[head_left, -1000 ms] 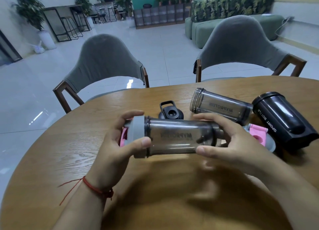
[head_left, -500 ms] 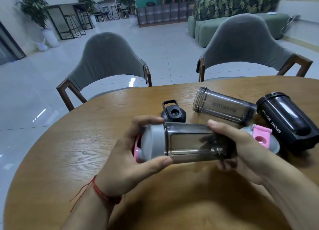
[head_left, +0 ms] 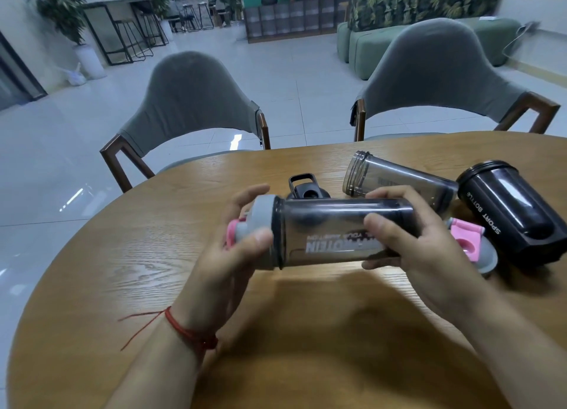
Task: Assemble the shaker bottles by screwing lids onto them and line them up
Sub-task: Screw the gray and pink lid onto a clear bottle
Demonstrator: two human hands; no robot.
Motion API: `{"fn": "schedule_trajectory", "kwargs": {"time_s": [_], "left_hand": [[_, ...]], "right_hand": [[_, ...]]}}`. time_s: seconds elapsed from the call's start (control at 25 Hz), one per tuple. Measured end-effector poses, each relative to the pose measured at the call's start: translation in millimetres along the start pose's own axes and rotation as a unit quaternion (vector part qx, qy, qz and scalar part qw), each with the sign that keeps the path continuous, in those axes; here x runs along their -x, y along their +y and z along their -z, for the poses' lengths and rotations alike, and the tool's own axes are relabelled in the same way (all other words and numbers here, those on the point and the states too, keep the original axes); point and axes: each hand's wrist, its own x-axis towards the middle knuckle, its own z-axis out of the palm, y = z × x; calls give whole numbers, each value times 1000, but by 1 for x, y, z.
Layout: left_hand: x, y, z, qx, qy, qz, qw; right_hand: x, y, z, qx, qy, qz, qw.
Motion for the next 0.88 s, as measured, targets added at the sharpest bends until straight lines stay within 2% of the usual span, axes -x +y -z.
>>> {"fn": "schedule_trajectory", "kwargs": {"time_s": [0.12, 0.4, 0.72, 0.88], "left_hand": [[7, 2, 3, -146, -44, -86, 985], [8, 2, -21, -135, 37, -155, 978], [10, 2, -37, -34, 155, -113, 981], [6, 1, -37, -6, 173, -63, 983]], "right_hand": [[-3, 1, -1, -78, 8, -41, 996], [-1, 7, -10, -112, 25, -19, 993], [6, 13, -18, -72, 45, 46, 995], [10, 14, -14, 22, 37, 121, 992]]}}
